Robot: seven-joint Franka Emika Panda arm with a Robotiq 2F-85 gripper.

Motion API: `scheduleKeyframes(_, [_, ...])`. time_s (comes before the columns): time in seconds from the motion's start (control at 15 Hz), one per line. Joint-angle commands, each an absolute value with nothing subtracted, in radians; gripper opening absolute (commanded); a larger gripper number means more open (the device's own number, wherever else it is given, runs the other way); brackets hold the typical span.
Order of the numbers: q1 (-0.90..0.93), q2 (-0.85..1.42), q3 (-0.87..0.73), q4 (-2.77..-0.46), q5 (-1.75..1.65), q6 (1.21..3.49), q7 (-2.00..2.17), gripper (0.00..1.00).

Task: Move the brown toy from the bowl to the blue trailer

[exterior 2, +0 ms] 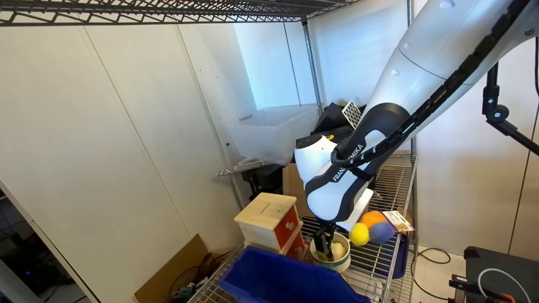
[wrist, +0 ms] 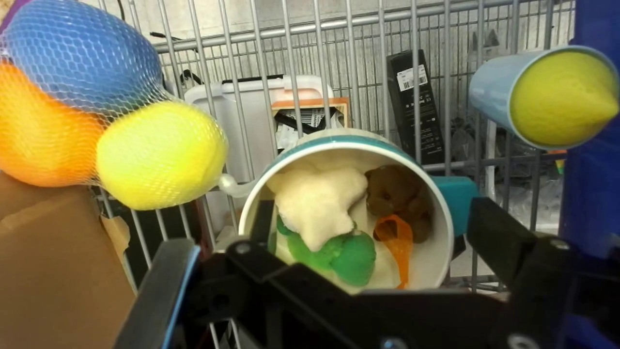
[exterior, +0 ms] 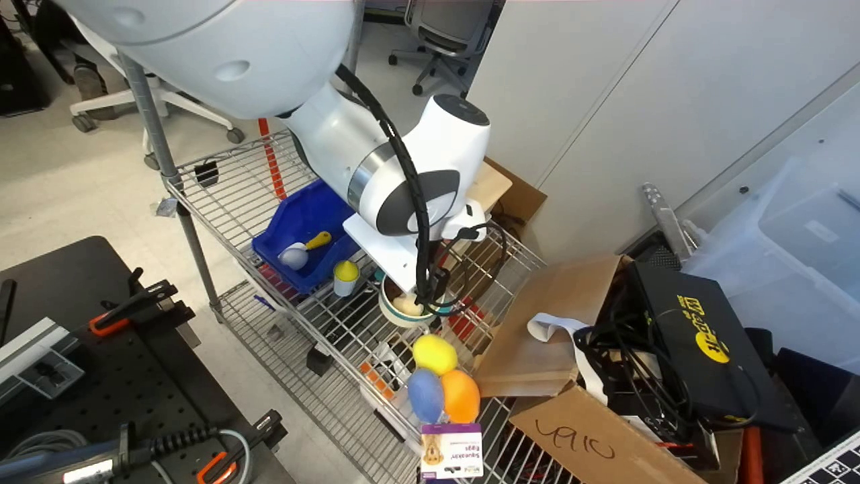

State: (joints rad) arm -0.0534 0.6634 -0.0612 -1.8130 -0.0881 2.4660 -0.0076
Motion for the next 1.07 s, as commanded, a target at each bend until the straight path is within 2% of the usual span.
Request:
scheduleKeyframes(0.0, [-0.075,0.685,-0.038,-1.77,-0.055,2.441,-0.042,1.0])
scheduleKeyframes(1.0, [-0.045,0.818,-0.088,-1.604,-0.076,2.387,0.018,1.0])
